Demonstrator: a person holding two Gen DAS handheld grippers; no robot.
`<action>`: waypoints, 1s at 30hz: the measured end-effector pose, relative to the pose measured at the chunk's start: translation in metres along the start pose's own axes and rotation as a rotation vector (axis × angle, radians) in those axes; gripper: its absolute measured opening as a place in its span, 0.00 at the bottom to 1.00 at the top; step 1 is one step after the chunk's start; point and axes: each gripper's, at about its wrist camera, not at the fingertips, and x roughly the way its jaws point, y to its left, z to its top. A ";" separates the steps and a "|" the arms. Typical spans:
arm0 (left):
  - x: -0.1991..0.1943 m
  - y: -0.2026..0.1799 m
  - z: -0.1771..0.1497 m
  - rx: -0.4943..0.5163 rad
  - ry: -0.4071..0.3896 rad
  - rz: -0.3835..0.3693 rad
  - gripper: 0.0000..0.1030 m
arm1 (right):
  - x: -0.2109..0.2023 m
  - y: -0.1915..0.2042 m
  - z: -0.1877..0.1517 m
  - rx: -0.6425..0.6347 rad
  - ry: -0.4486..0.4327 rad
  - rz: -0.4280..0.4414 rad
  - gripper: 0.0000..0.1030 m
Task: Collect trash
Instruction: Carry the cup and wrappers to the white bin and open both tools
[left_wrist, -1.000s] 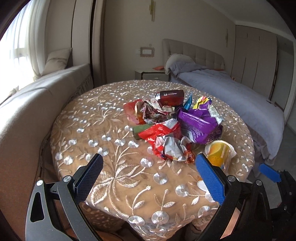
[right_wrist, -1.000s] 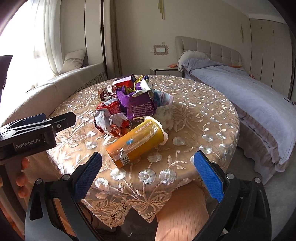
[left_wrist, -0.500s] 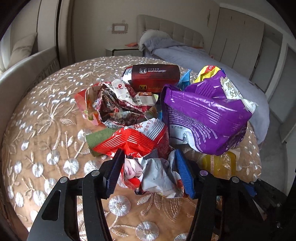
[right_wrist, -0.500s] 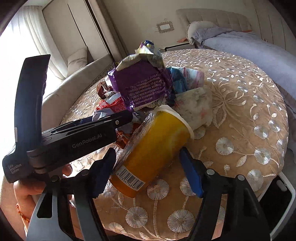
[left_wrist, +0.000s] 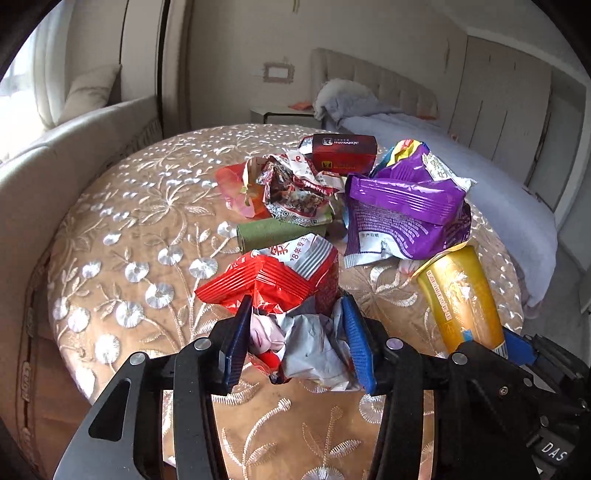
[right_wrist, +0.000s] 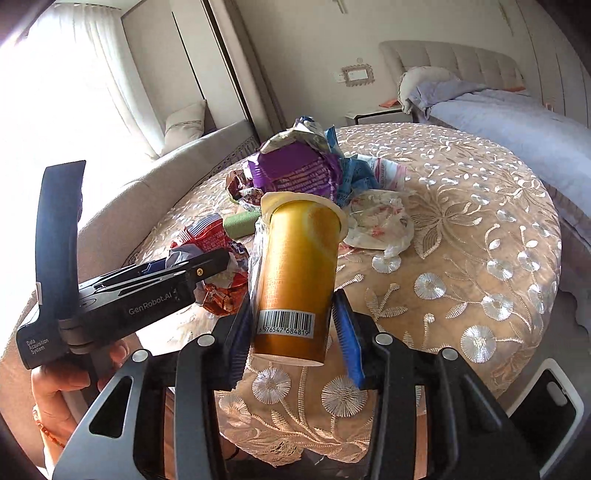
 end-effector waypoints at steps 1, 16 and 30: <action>-0.004 0.000 -0.001 0.001 -0.005 0.007 0.46 | -0.005 0.000 -0.002 -0.007 0.001 0.001 0.42; -0.047 -0.075 -0.009 0.104 -0.067 -0.057 0.45 | -0.075 -0.057 -0.019 0.056 -0.092 -0.083 0.42; -0.017 -0.207 -0.028 0.354 -0.001 -0.258 0.45 | -0.137 -0.143 -0.053 0.147 -0.115 -0.322 0.42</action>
